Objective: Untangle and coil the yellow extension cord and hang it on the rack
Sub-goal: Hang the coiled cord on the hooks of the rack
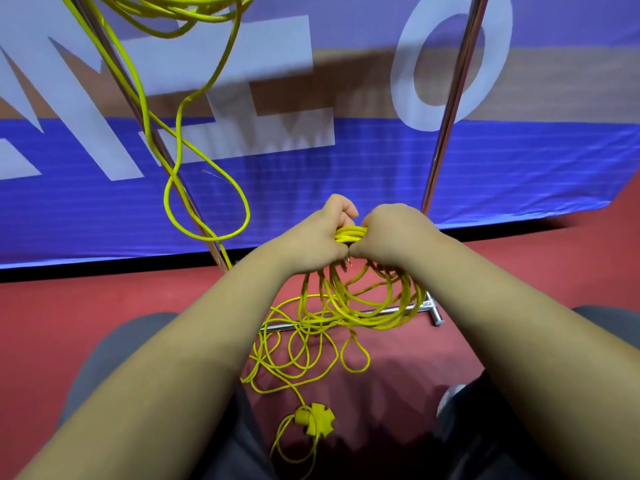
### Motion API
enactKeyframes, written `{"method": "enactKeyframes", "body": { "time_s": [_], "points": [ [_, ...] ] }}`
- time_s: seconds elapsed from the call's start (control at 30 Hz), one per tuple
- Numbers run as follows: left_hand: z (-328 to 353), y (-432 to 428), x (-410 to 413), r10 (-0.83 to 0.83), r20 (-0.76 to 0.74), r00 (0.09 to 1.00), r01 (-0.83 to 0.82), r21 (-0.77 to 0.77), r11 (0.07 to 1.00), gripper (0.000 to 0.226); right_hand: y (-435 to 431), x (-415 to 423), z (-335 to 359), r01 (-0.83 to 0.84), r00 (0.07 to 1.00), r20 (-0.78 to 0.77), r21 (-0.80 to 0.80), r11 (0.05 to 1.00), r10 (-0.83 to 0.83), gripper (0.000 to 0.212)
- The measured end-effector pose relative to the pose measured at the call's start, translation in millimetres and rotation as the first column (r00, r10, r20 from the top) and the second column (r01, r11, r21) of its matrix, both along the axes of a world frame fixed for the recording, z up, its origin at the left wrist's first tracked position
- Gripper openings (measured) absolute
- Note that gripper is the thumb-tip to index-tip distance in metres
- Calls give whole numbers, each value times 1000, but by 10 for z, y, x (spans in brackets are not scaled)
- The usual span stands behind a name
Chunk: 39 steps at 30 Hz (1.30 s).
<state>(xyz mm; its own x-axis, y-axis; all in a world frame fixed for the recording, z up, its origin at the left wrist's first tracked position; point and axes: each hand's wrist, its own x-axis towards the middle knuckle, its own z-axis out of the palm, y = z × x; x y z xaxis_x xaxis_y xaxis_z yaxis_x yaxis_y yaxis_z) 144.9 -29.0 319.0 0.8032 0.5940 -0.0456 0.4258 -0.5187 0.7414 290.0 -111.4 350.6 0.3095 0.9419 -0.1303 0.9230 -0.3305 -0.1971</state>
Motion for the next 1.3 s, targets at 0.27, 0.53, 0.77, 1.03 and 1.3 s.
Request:
{"method": "enactKeyframes", "body": {
  "time_s": [0.27, 0.53, 0.77, 1.03, 1.3],
  "points": [
    [-91, -10, 137, -8, -3, 1000, 8, 188, 982, 58, 36, 26, 42, -80, 995, -73, -153, 985, 69, 29],
    [-201, 385, -46, 555, -163, 815, -564, -8, 826, 68, 124, 211, -47, 307, 456, -859, -94, 947, -233, 8],
    [-648, 432, -257, 608, -258, 751, -559, -738, 378, 55, 225, 261, 45, 376, -196, -976, -166, 911, -97, 22],
    [-1064, 80, -223, 379, -95, 921, -311, -766, 562, 54, 280, 283, 209, 420, -393, -920, -168, 892, 12, 19],
    [-1155, -152, -112, 14, -495, 869, -208, -340, 917, 109, 374, 316, 145, 553, -368, -925, -137, 822, 93, 7]
  ]
}}
